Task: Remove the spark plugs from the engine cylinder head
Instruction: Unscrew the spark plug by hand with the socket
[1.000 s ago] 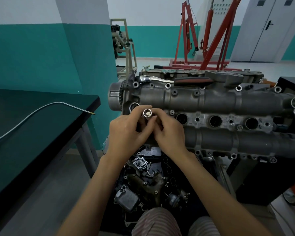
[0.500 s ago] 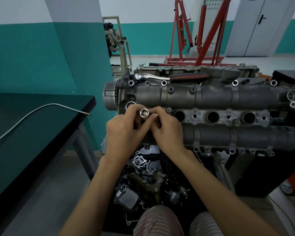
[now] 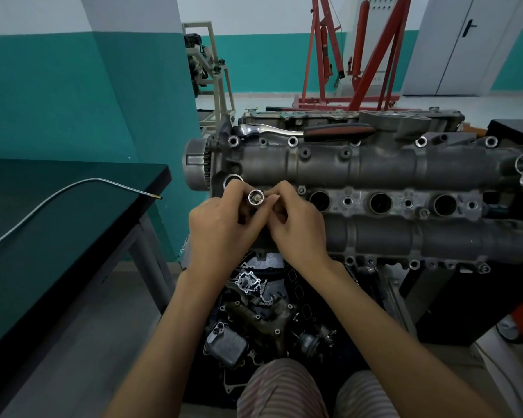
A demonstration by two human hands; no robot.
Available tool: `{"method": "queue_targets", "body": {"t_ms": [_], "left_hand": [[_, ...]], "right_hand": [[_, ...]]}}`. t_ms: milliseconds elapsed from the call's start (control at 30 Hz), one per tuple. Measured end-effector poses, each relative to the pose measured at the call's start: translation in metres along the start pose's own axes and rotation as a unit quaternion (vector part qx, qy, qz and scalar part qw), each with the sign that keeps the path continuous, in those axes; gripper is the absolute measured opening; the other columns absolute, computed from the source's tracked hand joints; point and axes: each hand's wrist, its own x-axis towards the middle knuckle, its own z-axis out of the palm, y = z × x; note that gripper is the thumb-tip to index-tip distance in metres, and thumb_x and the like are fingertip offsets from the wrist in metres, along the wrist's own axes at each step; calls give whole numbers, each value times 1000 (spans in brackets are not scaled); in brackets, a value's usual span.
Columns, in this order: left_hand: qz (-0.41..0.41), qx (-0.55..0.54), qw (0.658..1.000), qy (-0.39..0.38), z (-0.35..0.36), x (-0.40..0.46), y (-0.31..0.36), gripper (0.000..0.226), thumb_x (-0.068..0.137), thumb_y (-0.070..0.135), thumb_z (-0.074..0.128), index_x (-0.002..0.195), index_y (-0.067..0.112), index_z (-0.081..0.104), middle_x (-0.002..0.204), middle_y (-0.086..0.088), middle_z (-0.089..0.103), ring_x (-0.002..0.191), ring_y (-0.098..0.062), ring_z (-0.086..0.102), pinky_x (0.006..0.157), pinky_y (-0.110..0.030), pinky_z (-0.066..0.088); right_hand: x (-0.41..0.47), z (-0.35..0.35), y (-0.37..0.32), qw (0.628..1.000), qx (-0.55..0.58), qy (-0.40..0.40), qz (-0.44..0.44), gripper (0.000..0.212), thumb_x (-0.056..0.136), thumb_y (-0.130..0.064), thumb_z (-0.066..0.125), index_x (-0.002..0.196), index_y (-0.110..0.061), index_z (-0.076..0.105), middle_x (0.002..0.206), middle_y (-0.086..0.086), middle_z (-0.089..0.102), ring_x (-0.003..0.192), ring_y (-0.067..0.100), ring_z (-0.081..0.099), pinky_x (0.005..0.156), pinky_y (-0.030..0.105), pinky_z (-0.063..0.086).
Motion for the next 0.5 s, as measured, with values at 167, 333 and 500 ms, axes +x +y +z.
{"method": "queue_targets", "body": {"t_ms": [167, 333, 500], "left_hand": [[-3, -16, 1000, -15, -3, 0, 1, 28, 86, 29, 54, 102, 9, 67, 52, 4, 53, 44, -13, 48, 45, -27, 43], [4, 21, 1000, 1, 1, 2, -2, 35, 85, 36, 58, 77, 2, 60, 50, -5, 56, 41, -22, 53, 39, -32, 43], [-6, 15, 1000, 3, 2, 1, -1, 38, 83, 42, 60, 76, 5, 61, 54, -3, 59, 45, -21, 56, 41, -35, 45]], "right_hand": [[0, -1, -3, 999, -24, 3, -30, 27, 88, -26, 46, 110, -18, 59, 70, -4, 65, 62, 16, 60, 53, 30, 45], [0, 1, -2, 999, -22, -17, 18, 36, 83, -33, 59, 116, -22, 50, 73, -4, 65, 65, 13, 60, 59, 30, 47], [0, 2, -1, 1000, -16, 3, 25, 13, 86, -29, 56, 89, -17, 53, 62, -2, 60, 57, 14, 57, 52, 34, 44]]}}
